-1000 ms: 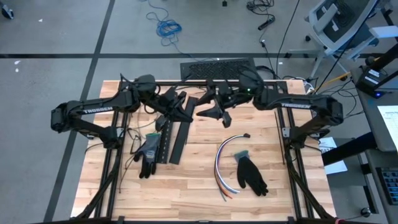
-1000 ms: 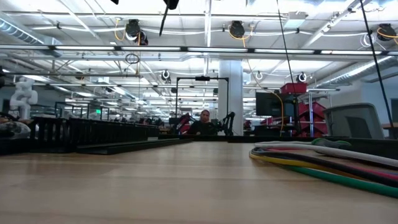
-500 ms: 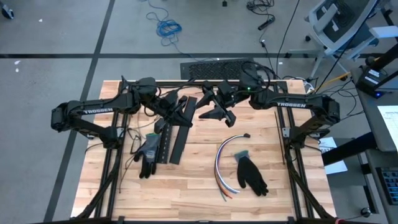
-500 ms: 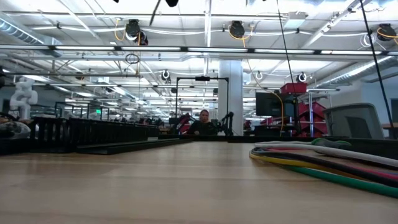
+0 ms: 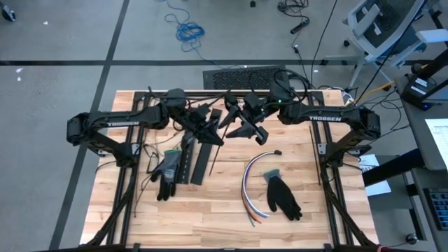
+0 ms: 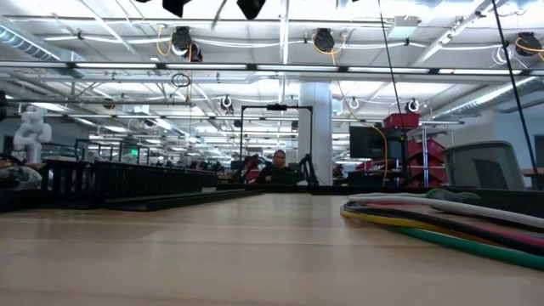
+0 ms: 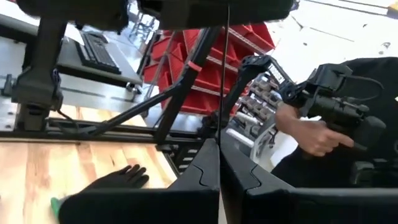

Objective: Ziptie cables
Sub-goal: Wrap the cable wires with the black ziptie

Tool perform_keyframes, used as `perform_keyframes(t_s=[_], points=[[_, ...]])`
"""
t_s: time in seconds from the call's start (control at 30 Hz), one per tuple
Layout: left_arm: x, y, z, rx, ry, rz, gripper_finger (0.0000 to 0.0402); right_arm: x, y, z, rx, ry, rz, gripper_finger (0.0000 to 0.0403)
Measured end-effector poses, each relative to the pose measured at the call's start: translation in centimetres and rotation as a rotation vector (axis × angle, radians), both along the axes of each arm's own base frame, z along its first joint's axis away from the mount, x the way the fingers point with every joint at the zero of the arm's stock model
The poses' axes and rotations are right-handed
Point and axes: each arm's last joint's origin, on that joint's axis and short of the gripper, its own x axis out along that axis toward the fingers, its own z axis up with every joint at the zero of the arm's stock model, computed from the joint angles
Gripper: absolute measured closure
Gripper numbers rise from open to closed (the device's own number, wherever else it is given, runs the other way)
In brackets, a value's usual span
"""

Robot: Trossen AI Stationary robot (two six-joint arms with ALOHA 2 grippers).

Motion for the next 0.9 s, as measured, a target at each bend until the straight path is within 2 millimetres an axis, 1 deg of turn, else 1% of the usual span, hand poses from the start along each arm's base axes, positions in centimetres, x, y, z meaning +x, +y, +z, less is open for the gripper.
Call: perform_keyframes(t_s=[0.27, 0.37, 0.47, 0.53, 0.6, 0.77, 0.8, 0.9], points=[[-0.2, 0.4, 1.1, -0.02, -0.083, 0.008, 0.0402, -0.1, 0.0, 0.2, 0.002, -0.016, 0.02, 0.0234], [-0.2, 0.4, 1.1, -0.023, -0.077, 0.007, 0.0402, -0.1, 0.0, 0.2, 0.003, -0.012, 0.021, 0.0237], [-0.2, 0.4, 1.1, -0.024, -0.074, 0.007, 0.0402, -0.1, 0.3, 0.2, 0.001, -0.015, 0.03, 0.0249], [-0.2, 0.3, 1.1, -0.024, -0.074, 0.007, 0.0401, 0.0, 0.5, 0.2, -0.003, -0.016, 0.036, 0.0263], [-0.2, 0.3, 1.1, -0.024, -0.074, 0.008, 0.0401, 0.0, 0.7, 0.2, -0.015, -0.022, 0.05, 0.0287], [-0.2, 0.4, 1.1, -0.025, -0.073, 0.009, 0.0401, 0.0, 1.0, 0.2, -0.024, -0.03, 0.063, 0.038], [-0.2, 0.4, 1.0, -0.025, -0.072, 0.009, 0.0401, 0.0, 1.0, 0.2, -0.027, -0.032, 0.062, 0.0391], [-0.2, 0.4, 1.0, -0.026, -0.072, 0.013, 0.0401, 0.0, 1.0, 0.2, -0.023, -0.03, 0.062, 0.0397]])
